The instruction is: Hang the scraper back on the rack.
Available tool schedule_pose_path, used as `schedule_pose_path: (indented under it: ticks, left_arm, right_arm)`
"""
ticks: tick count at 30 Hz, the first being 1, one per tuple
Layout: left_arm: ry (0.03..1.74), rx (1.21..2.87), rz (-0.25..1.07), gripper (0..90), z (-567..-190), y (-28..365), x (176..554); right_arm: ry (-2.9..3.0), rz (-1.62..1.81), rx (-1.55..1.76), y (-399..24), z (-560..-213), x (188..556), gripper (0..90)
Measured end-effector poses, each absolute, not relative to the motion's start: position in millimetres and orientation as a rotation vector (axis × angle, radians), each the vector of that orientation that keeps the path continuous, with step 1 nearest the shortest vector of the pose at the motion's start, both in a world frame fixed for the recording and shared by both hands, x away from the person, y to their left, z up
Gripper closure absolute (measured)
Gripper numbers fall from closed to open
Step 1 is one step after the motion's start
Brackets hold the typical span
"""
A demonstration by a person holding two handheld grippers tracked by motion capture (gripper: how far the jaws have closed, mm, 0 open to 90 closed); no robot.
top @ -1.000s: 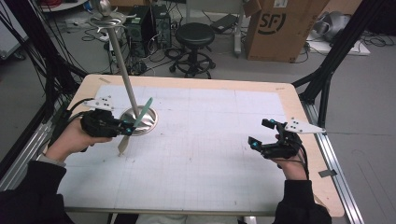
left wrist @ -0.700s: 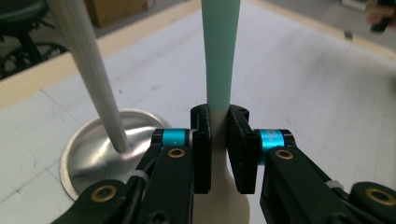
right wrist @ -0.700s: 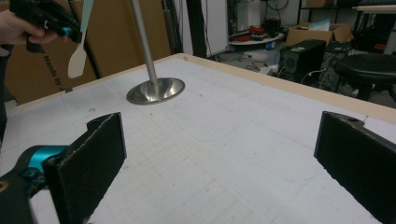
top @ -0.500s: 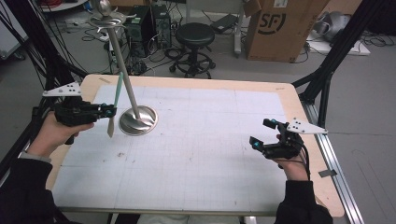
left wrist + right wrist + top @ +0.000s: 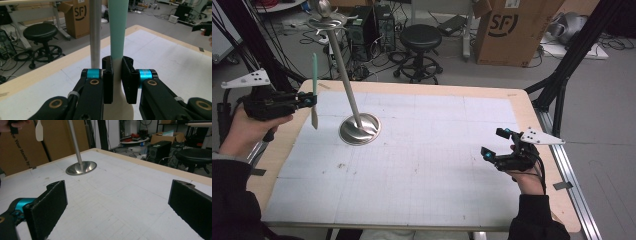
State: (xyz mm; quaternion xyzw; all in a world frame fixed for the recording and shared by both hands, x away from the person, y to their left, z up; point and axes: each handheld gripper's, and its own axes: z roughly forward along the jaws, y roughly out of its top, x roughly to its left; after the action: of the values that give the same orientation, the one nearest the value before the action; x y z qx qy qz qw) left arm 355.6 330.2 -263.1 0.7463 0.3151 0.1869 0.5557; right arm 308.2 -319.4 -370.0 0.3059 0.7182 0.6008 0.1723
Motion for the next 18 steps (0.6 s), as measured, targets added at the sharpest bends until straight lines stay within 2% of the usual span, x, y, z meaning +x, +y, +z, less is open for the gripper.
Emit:
schedule_pose_path:
  ticks: [10,18]
  left_arm:
    - [0.757,1.723,0.461,80.6,-240,340,358]
    - [0.778,1.678,0.473,80.5,-237,345,360]
  right_arm:
    - [2.032,1.716,0.859,-321,-368,307,1.0]
    - [2.021,1.718,0.86,-324,-367,305,1.0]
